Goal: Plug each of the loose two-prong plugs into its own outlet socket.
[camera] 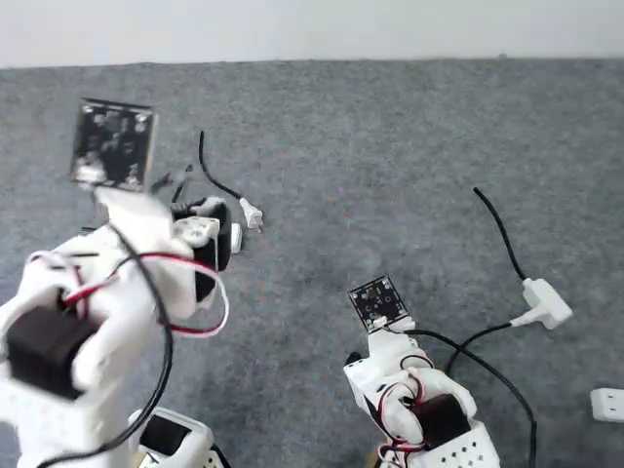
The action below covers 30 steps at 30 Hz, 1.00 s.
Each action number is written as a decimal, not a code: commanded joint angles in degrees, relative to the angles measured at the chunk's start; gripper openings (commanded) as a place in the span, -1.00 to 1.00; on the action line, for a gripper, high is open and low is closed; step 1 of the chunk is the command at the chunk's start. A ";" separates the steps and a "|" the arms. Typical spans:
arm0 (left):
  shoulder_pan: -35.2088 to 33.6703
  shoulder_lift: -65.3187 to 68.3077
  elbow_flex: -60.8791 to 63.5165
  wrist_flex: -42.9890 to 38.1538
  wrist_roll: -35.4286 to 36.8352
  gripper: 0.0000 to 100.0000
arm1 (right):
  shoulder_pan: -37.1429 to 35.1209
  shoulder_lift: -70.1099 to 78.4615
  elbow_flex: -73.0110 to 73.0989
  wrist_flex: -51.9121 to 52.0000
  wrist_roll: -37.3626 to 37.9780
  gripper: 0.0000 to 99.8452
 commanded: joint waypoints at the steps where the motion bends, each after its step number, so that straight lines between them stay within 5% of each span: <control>1: -3.60 0.00 11.30 -7.03 0.62 -0.98 | 0.75 -0.75 0.97 0.40 0.88 -0.60; 10: -5.36 0.00 32.31 -26.64 -4.57 -0.98 | 0.75 -0.75 0.97 0.40 0.88 -0.60; 20: -14.95 0.09 48.04 -51.69 -10.90 -0.98 | 0.75 -0.75 0.97 0.40 0.88 -0.60; 30: -16.79 24.00 35.56 -44.75 -6.51 -0.98 | 0.75 -0.75 0.97 0.40 0.88 -0.60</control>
